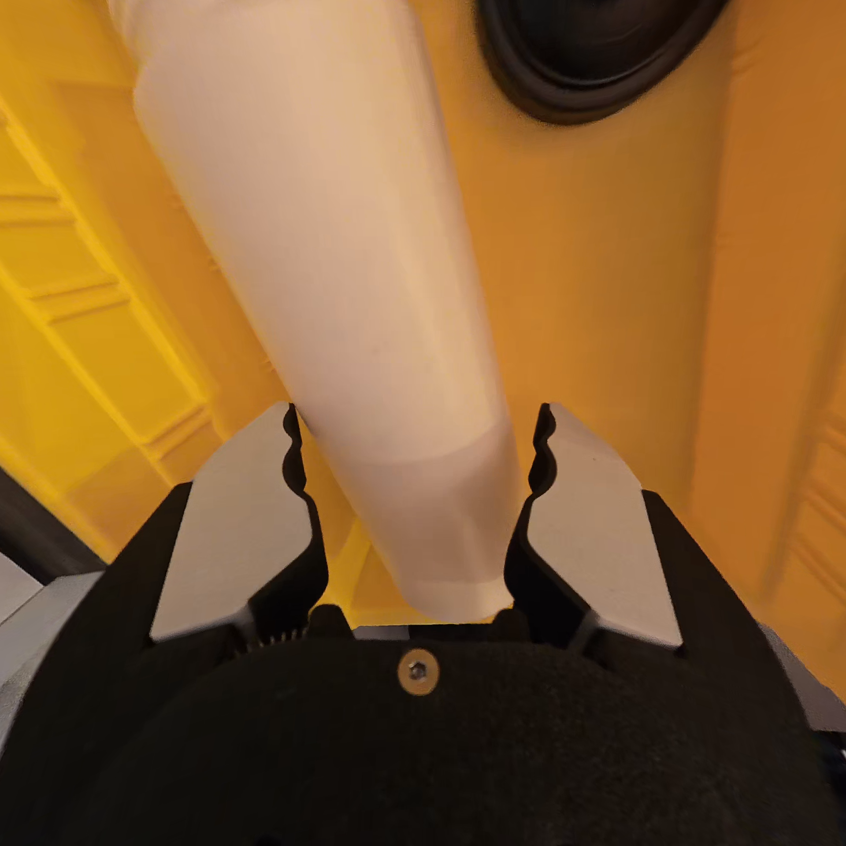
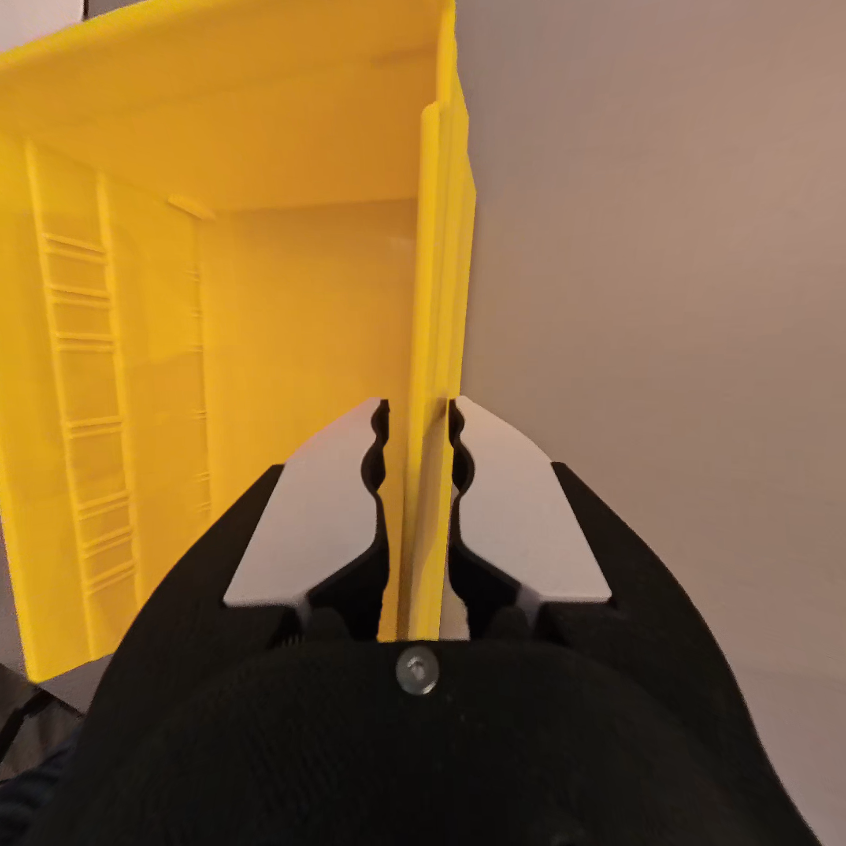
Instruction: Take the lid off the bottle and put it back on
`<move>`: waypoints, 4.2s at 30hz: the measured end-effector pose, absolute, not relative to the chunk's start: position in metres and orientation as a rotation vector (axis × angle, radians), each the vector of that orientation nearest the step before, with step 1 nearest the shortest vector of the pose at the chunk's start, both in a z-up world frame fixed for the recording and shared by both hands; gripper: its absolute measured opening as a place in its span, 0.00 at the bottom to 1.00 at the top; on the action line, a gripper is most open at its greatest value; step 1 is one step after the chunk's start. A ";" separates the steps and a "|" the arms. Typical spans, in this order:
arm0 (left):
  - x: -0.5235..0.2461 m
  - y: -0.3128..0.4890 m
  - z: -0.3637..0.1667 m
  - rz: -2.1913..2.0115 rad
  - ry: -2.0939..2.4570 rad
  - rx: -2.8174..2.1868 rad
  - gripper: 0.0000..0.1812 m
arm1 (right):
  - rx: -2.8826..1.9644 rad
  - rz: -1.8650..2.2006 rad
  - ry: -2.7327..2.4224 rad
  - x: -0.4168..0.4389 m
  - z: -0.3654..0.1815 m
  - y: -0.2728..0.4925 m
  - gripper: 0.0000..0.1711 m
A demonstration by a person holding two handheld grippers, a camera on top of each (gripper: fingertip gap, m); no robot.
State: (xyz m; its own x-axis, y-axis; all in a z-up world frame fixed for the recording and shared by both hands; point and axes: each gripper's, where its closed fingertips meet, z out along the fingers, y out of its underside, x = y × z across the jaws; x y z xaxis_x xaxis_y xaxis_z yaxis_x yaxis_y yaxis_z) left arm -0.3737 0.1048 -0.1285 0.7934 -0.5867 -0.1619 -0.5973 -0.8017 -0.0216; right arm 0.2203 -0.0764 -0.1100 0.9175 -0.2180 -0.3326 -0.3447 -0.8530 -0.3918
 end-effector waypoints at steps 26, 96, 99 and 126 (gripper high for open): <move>-0.385 0.112 -0.134 -0.091 0.842 -2.924 0.50 | -2.596 0.580 0.530 0.210 -0.103 -0.085 0.20; -0.277 0.051 0.093 -0.433 0.944 -1.434 0.50 | -1.461 0.398 0.047 0.183 0.144 -0.084 0.18; -0.296 0.102 0.044 -0.324 1.005 -1.556 0.44 | -1.476 0.413 0.032 0.178 0.142 -0.081 0.18; -0.286 0.174 -0.135 -0.263 1.306 -2.125 0.37 | -1.568 0.453 0.070 0.188 0.119 -0.074 0.18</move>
State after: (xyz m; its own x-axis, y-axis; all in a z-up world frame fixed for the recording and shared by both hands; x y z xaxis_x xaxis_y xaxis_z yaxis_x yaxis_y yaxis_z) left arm -0.2855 0.1738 -0.1351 0.4902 -0.8590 -0.1476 -0.7349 -0.3162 -0.5999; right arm 0.1880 -0.0739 0.1189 0.9163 0.2330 -0.3257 -0.3205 -0.0609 -0.9453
